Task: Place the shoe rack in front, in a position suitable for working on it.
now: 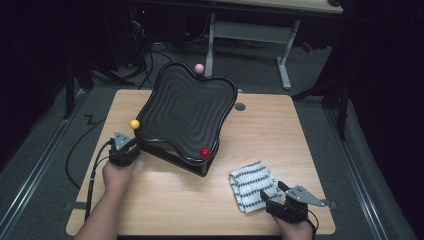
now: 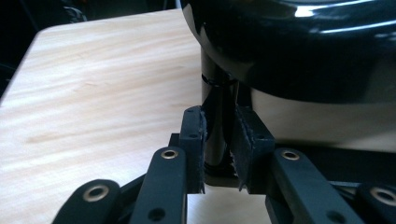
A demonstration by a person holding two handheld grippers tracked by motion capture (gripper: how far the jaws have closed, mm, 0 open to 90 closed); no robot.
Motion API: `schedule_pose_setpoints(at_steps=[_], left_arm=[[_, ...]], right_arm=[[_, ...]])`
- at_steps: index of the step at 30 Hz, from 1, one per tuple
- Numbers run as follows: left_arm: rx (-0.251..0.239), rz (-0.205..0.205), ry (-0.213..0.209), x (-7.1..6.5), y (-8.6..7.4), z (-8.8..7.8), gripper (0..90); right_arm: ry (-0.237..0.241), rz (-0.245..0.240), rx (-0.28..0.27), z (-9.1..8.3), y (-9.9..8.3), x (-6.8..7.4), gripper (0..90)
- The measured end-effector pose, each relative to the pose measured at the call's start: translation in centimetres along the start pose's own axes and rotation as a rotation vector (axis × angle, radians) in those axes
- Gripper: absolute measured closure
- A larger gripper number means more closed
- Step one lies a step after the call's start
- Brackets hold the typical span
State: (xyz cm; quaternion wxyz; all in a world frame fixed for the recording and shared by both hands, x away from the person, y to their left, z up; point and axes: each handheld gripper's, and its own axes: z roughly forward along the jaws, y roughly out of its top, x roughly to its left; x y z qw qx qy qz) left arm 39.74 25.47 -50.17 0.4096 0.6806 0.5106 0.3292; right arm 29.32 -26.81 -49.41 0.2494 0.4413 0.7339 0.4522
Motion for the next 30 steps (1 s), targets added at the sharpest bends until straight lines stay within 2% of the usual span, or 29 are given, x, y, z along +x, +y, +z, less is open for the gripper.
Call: schedule_pose_setpoints(at_steps=[2, 3, 6, 7, 8, 11, 14, 17, 18, 20, 21, 22, 23, 24, 25, 27, 28, 29, 30], left_arm=[[-0.005, 0.011, -0.020, -1.6, -0.7, -1.2, 74.5], [-0.005, 0.011, -0.020, -1.6, -0.7, -1.2, 74.5], [-0.006, 0.038, -0.047, -3.8, -1.4, -2.7, 74.4], [-0.005, 0.049, -0.058, -5.1, -1.8, -3.5, 74.4], [-0.005, 0.049, -0.058, -5.1, -1.8, -3.5, 74.4], [0.012, 0.063, -0.071, -6.6, -2.1, -4.6, 74.4], [0.005, 0.064, -0.072, -6.9, -2.4, -5.0, 74.4], [0.001, 0.077, -0.063, -7.1, -2.5, -5.1, 74.1], [-0.005, 0.072, -0.058, -7.1, -2.6, -5.1, 74.0], [-0.017, 0.075, -0.052, -7.2, -2.7, -5.2, 73.5], [-0.024, 0.077, -0.052, -7.3, -2.7, -5.2, 71.7], [-0.034, 0.073, -0.053, -7.3, -2.7, -5.3, 65.1], [-0.034, 0.073, -0.053, -7.3, -2.7, -5.3, 60.1], [-0.041, 0.063, -0.053, -7.3, -2.6, -5.4, 60.1], [-0.050, 0.042, -0.060, -7.1, -2.5, -5.5, 51.9], [-0.055, 0.031, -0.067, -7.0, -2.4, -5.6, 49.3], [-0.070, 0.014, -0.088, -6.7, -2.4, -5.9, 47.1], [-0.070, 0.014, -0.088, -6.7, -2.4, -5.9, 45.4], [-0.085, -0.003, -0.098, -6.4, -2.4, -6.1, 43.5]], right_arm=[[0.001, -0.007, -0.005, -0.1, 0.1, 0.0, 25.7], [0.001, -0.007, -0.005, -0.1, 0.1, 0.0, 25.7], [0.002, -0.007, -0.013, -0.2, 0.1, -0.1, 27.0], [0.002, -0.014, -0.020, -0.3, 0.2, 0.0, 27.6], [0.002, -0.020, -0.022, -0.3, 0.2, 0.0, 27.7], [0.003, -0.032, -0.029, -0.4, 0.3, 0.2, 27.7], [0.004, -0.041, -0.028, -0.3, 0.3, 0.3, 28.0], [0.013, -0.050, -0.002, 0.1, 0.3, 0.6, 27.7], [0.029, -0.053, 0.039, 0.7, 0.2, 0.8, 22.4], [0.020, -0.048, 0.087, 1.4, 0.2, 1.0, 12.1], [0.013, -0.052, 0.112, 1.8, 0.3, 1.1, 7.3], [0.005, -0.053, 0.129, 2.1, 0.4, 1.3, 3.6], [0.005, -0.053, 0.129, 2.1, 0.4, 1.3, 3.6], [-0.001, -0.055, 0.141, 2.5, 0.6, 1.4, 2.6], [-0.029, -0.062, 0.176, 3.4, 0.8, 1.8, 2.8], [-0.037, -0.071, 0.198, 3.8, 0.8, 1.9, 3.4], [-0.031, -0.073, 0.294, 4.9, 0.5, 2.2, 7.4], [-0.028, -0.073, 0.295, 4.9, 0.6, 2.2, 10.3], [-0.015, -0.071, 0.296, 4.9, 0.7, 2.2, 17.4]])
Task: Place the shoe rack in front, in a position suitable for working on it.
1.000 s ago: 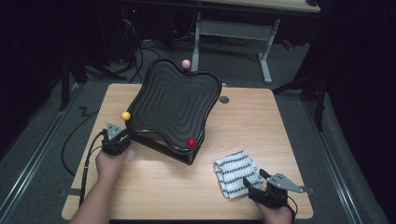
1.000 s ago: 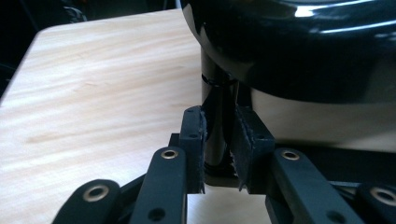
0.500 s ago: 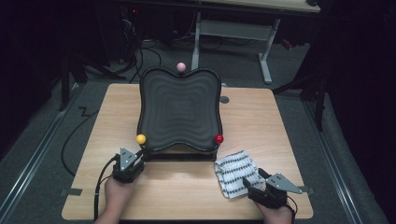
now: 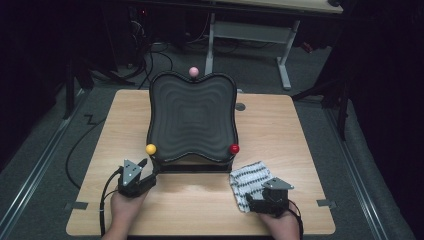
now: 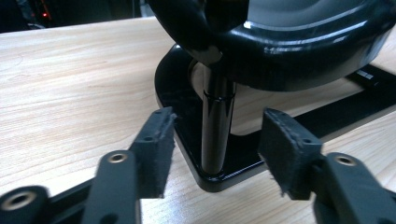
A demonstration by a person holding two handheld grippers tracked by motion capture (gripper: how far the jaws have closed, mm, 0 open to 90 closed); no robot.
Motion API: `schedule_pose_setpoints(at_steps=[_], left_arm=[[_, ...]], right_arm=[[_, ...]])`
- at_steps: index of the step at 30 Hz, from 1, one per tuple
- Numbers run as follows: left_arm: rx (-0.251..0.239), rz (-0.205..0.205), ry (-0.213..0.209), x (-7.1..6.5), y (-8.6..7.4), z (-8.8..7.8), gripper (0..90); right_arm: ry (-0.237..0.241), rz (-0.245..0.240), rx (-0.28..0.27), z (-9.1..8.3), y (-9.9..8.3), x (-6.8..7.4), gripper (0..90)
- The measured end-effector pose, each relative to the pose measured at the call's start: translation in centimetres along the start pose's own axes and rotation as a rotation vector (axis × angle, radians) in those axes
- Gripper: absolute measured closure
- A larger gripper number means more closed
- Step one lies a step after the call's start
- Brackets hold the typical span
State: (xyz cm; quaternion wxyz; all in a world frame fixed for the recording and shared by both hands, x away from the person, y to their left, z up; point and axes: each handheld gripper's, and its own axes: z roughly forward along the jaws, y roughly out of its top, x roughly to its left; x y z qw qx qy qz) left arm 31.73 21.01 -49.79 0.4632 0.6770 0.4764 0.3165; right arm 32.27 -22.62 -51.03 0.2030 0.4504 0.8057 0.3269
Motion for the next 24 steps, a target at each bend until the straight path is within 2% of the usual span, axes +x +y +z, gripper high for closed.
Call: schedule_pose_setpoints(at_steps=[2, 4, 5, 7, 8, 9, 10, 13, 15, 19, 23, 24], left_arm=[[-0.008, -0.023, -0.012, 0.3, 0.0, -0.1, 41.5], [-0.010, -0.032, -0.015, 0.5, 0.0, -0.2, 41.0], [-0.009, -0.037, -0.016, 0.6, -0.1, -0.2, 41.0], [0.006, -0.036, -0.030, 0.6, -0.2, 0.0, 43.6], [0.009, -0.030, -0.030, 0.5, -0.3, 0.0, 43.6], [0.009, -0.030, -0.030, 0.5, -0.3, 0.0, 43.6], [0.012, -0.020, -0.032, 0.3, -0.3, 0.2, 43.6], [0.009, -0.018, -0.029, 0.2, -0.3, 0.3, 42.5], [0.012, -0.019, -0.036, 0.1, -0.3, 0.4, 42.1], [0.013, 0.002, -0.033, -0.1, -0.4, 0.4, 42.1], [0.009, -0.012, -0.021, 0.2, -0.4, 0.5, 41.2], [0.009, -0.012, -0.021, 0.2, -0.4, 0.5, 41.2]], right_arm=[[0.016, -0.007, -0.011, -0.2, -0.1, 0.0, 27.5], [0.023, -0.019, -0.022, -0.6, -0.2, 0.2, 45.8], [0.023, -0.019, -0.022, -0.6, -0.2, 0.2, 45.8], [0.050, -0.051, -0.032, -0.9, -0.4, 0.5, 68.9], [0.057, -0.059, -0.035, -1.0, -0.4, 0.5, 73.2], [0.057, -0.059, -0.035, -1.0, -0.4, 0.5, 73.2], [0.074, -0.062, -0.046, -1.0, -0.6, 0.4, 78.8], [0.085, -0.055, -0.063, -1.2, -0.8, 0.3, 80.2], [0.062, -0.034, -0.102, -1.9, -0.9, -0.2, 80.3], [-0.022, 0.016, -0.170, -3.9, -1.2, -2.1, 80.1], [-0.142, 0.058, -0.171, -5.5, -2.5, -4.9, 79.8], [-0.142, 0.058, -0.171, -5.5, -2.5, -4.9, 79.8]])
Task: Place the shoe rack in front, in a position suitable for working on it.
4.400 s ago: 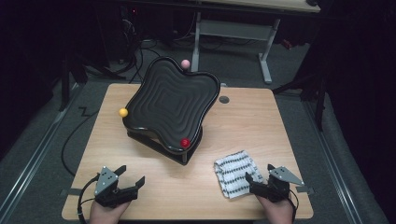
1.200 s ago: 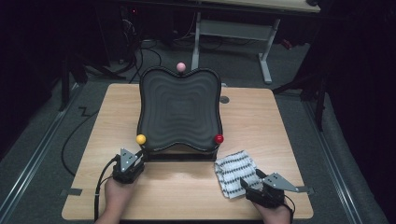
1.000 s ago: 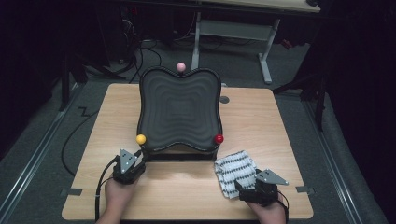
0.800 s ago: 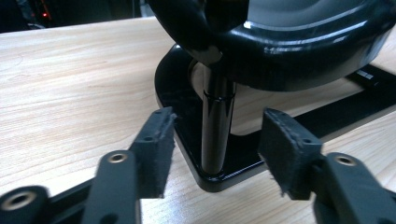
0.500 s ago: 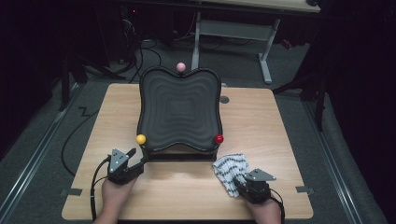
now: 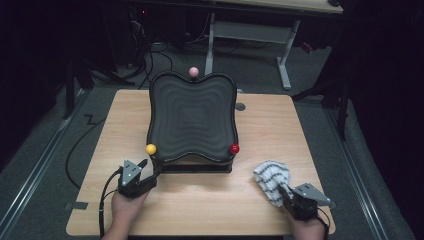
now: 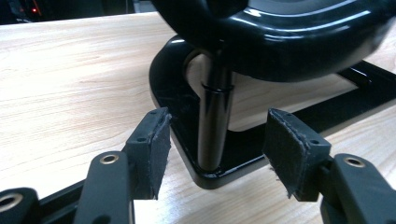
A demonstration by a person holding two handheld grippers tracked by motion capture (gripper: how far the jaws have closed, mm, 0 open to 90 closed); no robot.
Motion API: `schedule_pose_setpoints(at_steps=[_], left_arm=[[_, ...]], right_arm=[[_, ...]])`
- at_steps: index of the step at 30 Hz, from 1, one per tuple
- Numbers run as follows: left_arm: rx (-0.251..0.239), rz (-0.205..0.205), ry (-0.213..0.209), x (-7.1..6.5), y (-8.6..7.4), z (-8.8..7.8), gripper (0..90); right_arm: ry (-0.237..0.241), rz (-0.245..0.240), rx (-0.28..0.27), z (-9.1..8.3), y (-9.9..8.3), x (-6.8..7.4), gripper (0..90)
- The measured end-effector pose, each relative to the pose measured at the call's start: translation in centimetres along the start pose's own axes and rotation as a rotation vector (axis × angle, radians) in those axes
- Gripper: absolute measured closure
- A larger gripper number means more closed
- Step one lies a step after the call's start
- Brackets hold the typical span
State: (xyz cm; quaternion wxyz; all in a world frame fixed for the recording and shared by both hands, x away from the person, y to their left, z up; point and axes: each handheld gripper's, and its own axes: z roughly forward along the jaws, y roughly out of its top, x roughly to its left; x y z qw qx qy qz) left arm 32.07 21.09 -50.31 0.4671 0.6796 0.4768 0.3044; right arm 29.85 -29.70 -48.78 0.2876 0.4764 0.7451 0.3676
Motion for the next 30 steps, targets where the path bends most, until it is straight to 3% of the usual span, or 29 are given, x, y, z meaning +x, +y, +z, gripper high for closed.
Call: schedule_pose_setpoints(at_steps=[1, 4, 7, 8, 9, 10, 11, 16, 17, 18, 20, 21, 22, 23, 24, 25, 27, 28, 29, 30], left_arm=[[-0.004, -0.010, 0.002, 0.2, 0.1, 0.0, 41.2], [-0.014, -0.020, 0.002, 0.5, 0.2, 0.0, 41.1], [-0.016, -0.025, 0.000, 0.5, 0.3, 0.0, 40.7], [-0.014, -0.032, -0.006, 0.4, 0.3, 0.2, 40.0], [-0.014, -0.032, -0.006, 0.4, 0.3, 0.2, 39.5], [-0.011, -0.035, -0.009, 0.4, 0.4, 0.2, 39.5], [-0.009, -0.041, -0.010, 0.4, 0.5, 0.3, 38.5], [-0.012, -0.042, -0.004, 0.3, 0.6, 0.4, 36.1], [-0.010, -0.041, 0.000, 0.3, 0.6, 0.4, 36.1], [-0.010, -0.042, 0.004, 0.2, 0.6, 0.4, 34.3], [-0.012, -0.042, 0.004, 0.2, 0.6, 0.4, 33.8], [-0.013, -0.041, 0.005, 0.2, 0.7, 0.4, 33.0], [-0.033, -0.052, 0.014, 0.2, 0.9, 0.3, 29.3], [-0.033, -0.052, 0.014, 0.2, 0.9, 0.3, 29.1], [-0.035, -0.050, 0.015, 0.2, 0.9, 0.2, 29.0], [-0.036, -0.046, 0.014, 0.2, 0.9, 0.3, 29.0], [-0.038, -0.032, 0.015, 0.1, 1.0, 0.4, 27.3], [-0.030, -0.021, 0.019, 0.0, 1.1, 0.5, 26.3], [-0.030, -0.021, 0.019, 0.0, 1.1, 0.5, 26.1], [-0.023, -0.020, 0.015, -0.1, 1.2, 0.8, 26.6]], right_arm=[[-0.062, 0.021, 0.014, -0.3, -0.7, -1.6, 79.6], [-0.107, 0.065, 0.046, -0.3, -1.6, -3.1, 78.9], [-0.116, 0.081, 0.079, 0.0, -1.9, -3.6, 75.9], [-0.114, 0.105, 0.134, 0.6, -2.3, -4.1, 63.5], [-0.114, 0.113, 0.129, 0.6, -2.3, -4.1, 57.0], [-0.114, 0.113, 0.129, 0.6, -2.3, -4.1, 57.0], [-0.107, 0.124, 0.126, 0.3, -2.1, -4.2, 41.0], [-0.137, 0.091, 0.062, -1.3, -1.0, -3.6, 28.6], [-0.139, 0.082, 0.039, -1.7, -0.6, -3.3, 26.9], [-0.108, 0.057, -0.020, -2.5, 0.6, -2.3, 26.1], [-0.095, 0.049, -0.038, -2.6, 0.9, -1.7, 25.9], [-0.061, 0.031, -0.066, -2.5, 1.5, -0.7, 26.1], [0.001, 0.011, -0.092, -1.7, 2.5, 1.0, 27.5], [0.001, 0.011, -0.092, -1.7, 2.5, 1.0, 27.5], [0.073, 0.018, -0.101, -0.3, 3.3, 2.7, 28.4], [0.073, 0.018, -0.101, -0.3, 3.3, 2.7, 28.4], [0.121, 0.011, -0.105, 1.3, 4.0, 4.3, 29.8], [0.152, 0.003, -0.109, 3.0, 4.9, 5.9, 30.5], [0.152, 0.003, -0.109, 3.0, 4.9, 5.9, 30.5], [0.162, -0.022, -0.119, 4.8, 5.5, 7.4, 31.9]])
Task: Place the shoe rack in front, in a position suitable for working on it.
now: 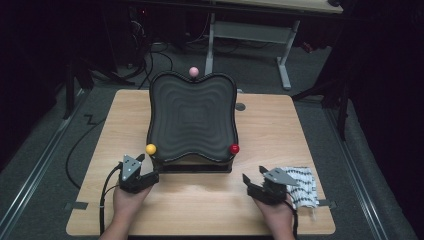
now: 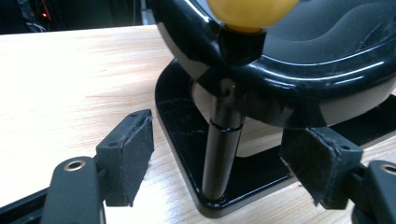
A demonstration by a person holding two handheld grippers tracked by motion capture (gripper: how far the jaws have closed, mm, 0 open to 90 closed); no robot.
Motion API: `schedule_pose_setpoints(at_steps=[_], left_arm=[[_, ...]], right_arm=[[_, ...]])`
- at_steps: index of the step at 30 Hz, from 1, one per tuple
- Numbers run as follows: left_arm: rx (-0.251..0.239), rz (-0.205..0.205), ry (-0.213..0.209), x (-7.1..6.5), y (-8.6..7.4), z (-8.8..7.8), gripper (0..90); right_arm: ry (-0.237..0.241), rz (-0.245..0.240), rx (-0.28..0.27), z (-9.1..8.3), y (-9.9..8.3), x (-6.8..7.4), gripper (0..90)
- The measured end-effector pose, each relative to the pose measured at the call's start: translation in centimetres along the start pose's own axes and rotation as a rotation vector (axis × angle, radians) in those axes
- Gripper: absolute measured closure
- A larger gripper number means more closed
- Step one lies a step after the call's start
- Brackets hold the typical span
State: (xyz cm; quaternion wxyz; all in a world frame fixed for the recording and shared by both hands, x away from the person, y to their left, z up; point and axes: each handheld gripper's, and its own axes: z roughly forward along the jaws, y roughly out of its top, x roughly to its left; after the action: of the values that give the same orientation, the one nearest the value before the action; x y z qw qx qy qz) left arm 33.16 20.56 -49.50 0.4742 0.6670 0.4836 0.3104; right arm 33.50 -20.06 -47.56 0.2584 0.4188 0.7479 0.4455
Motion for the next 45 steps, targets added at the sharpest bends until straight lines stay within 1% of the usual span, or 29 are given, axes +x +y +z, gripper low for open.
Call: schedule_pose_setpoints(at_steps=[1, 2, 3, 4, 6, 7, 8, 9, 10, 11, 12, 13, 14, 17, 19, 22, 23, 25, 26, 27, 28, 29, 31, 34, 37, 39, 40, 42, 45], left_arm=[[0.000, 0.000, 0.000, 0.0, 0.0, 0.0, 27.9], [0.008, 0.007, 0.001, -0.1, 0.0, 0.3, 30.5], [0.008, 0.007, 0.001, -0.1, 0.0, 0.3, 33.1], [0.019, 0.003, 0.003, 0.0, -0.1, 0.6, 37.7], [0.024, -0.009, -0.008, 0.2, -0.2, 0.7, 44.7], [0.024, -0.009, -0.008, 0.2, -0.2, 0.7, 48.5], [0.017, 0.002, -0.013, 0.2, -0.2, 0.7, 54.0], [0.017, 0.002, -0.013, 0.2, -0.2, 0.7, 57.5], [0.008, 0.009, -0.009, 0.1, -0.2, 0.7, 61.7], [0.008, 0.009, -0.009, 0.1, -0.2, 0.7, 67.2], [0.001, 0.005, -0.017, 0.1, -0.2, 0.6, 73.1], [0.001, 0.011, 0.002, -0.1, -0.2, 0.7, 73.7], [0.001, 0.011, 0.002, -0.1, -0.2, 0.7, 74.2], [0.002, 0.017, -0.001, -0.4, -0.2, 0.7, 74.4], [0.005, 0.030, -0.026, -1.0, -0.2, 0.6, 74.5], [0.010, 0.065, -0.070, -2.8, -0.2, 0.8, 74.5], [0.015, 0.073, -0.094, -3.9, -0.1, 1.0, 74.5], [0.016, 0.074, -0.105, -4.6, -0.1, 1.2, 74.4], [0.018, 0.081, -0.119, -5.5, -0.1, 1.4, 74.4], [0.017, 0.088, -0.131, -6.2, -0.1, 1.5, 74.4], [0.018, 0.100, -0.155, -7.5, -0.1, 1.6, 74.4], [0.018, 0.100, -0.155, -7.5, -0.1, 1.6, 74.4], [0.015, 0.118, -0.188, -9.4, -0.3, 1.5, 74.4], [0.014, 0.133, -0.192, -10.1, -0.2, 1.8, 74.4], [0.016, 0.137, -0.191, -9.6, 0.1, 2.4, 74.3], [0.033, 0.128, -0.155, -8.3, 0.7, 3.3, 74.4], [0.033, 0.128, -0.155, -8.3, 0.7, 3.3, 74.4], [0.040, 0.099, -0.116, -6.9, 1.3, 4.3, 74.4], [0.037, 0.068, -0.087, -5.9, 1.6, 5.2, 74.4]], right_arm=[[0.000, 0.000, 0.000, 0.0, 0.0, 0.0, 31.9], [0.004, -0.023, 0.005, 2.1, 0.3, 1.0, 32.6], [0.004, -0.023, 0.005, 2.1, 0.3, 1.0, 32.6], [0.035, -0.007, 0.010, 3.9, 0.5, 1.5, 35.6], [0.047, -0.002, 0.013, 5.2, 0.6, 1.8, 39.2], [0.047, -0.002, 0.013, 5.2, 0.6, 1.8, 39.2], [0.053, -0.007, 0.022, 6.3, 0.7, 2.0, 46.2], [0.053, -0.007, 0.022, 6.3, 0.7, 2.0, 46.2], [0.057, -0.011, 0.010, 6.8, 0.9, 2.1, 53.6], [0.057, -0.011, 0.010, 6.8, 0.9, 2.1, 53.6], [0.059, -0.024, -0.029, 6.7, 1.1, 2.2, 67.2], [0.059, -0.031, -0.039, 6.7, 1.1, 2.2, 72.5], [0.059, -0.031, -0.039, 6.7, 1.1, 2.2, 72.5], [0.061, -0.047, -0.033, 6.1, 1.1, 2.2, 74.8], [0.059, -0.055, -0.027, 5.2, 0.7, 2.1, 74.9], [0.039, -0.043, -0.023, 2.7, -0.7, 1.8, 74.8], [0.016, -0.024, -0.026, 0.9, -1.8, 1.5, 74.8], [0.008, -0.019, -0.026, 0.2, -2.1, 1.4, 74.8], [-0.002, -0.018, -0.022, -0.7, -2.6, 1.2, 74.7], [-0.026, -0.007, -0.014, -2.6, -3.5, 0.7, 74.7], [-0.033, -0.003, -0.010, -3.2, -3.8, 0.5, 74.7], [-0.033, -0.003, -0.010, -3.2, -3.8, 0.5, 74.7], [-0.053, 0.007, -0.008, -5.5, -5.0, -0.5, 74.7], [-0.055, 0.015, -0.018, -6.6, -5.8, -1.0, 74.7], [-0.052, 0.019, -0.019, -6.7, -5.8, -0.8, 74.7], [-0.019, 0.000, -0.029, -6.2, -5.7, 0.4, 74.5], [-0.019, 0.000, -0.029, -6.2, -5.7, 0.4, 74.5], [-0.001, -0.010, -0.041, -5.3, -5.4, 1.9, 74.4], [0.008, -0.010, -0.047, -4.6, -5.1, 2.7, 74.4]])
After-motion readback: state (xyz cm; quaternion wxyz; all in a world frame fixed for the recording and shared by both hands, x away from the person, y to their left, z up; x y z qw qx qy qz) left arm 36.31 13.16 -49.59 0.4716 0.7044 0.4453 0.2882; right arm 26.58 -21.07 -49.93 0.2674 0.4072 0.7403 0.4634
